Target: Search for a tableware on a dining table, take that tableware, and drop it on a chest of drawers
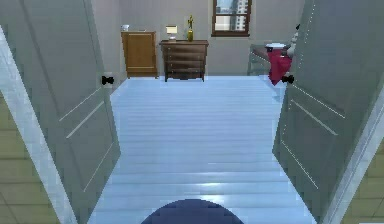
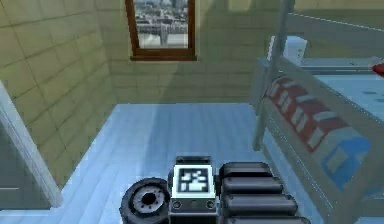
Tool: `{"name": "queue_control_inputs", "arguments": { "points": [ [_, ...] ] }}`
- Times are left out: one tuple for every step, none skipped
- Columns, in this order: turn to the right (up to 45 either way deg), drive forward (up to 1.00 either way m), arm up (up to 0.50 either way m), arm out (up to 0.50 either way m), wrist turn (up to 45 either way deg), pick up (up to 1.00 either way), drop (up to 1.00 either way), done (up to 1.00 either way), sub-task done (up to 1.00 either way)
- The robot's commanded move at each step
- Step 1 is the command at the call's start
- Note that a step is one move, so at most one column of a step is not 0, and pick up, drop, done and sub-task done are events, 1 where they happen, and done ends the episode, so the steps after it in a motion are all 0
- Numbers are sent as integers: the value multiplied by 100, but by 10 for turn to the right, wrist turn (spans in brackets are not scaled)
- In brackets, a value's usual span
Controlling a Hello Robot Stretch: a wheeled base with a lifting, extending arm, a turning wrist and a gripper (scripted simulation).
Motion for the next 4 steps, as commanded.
{"name": "queue_control_inputs", "arguments": {
  "points": [
    [-30,0,0,0,0,0,0,0,0],
    [0,100,0,0,0,0,0,0,0],
    [0,100,0,0,0,0,0,0,0],
    [0,20,0,0,0,0,0,0,0]
  ]
}}
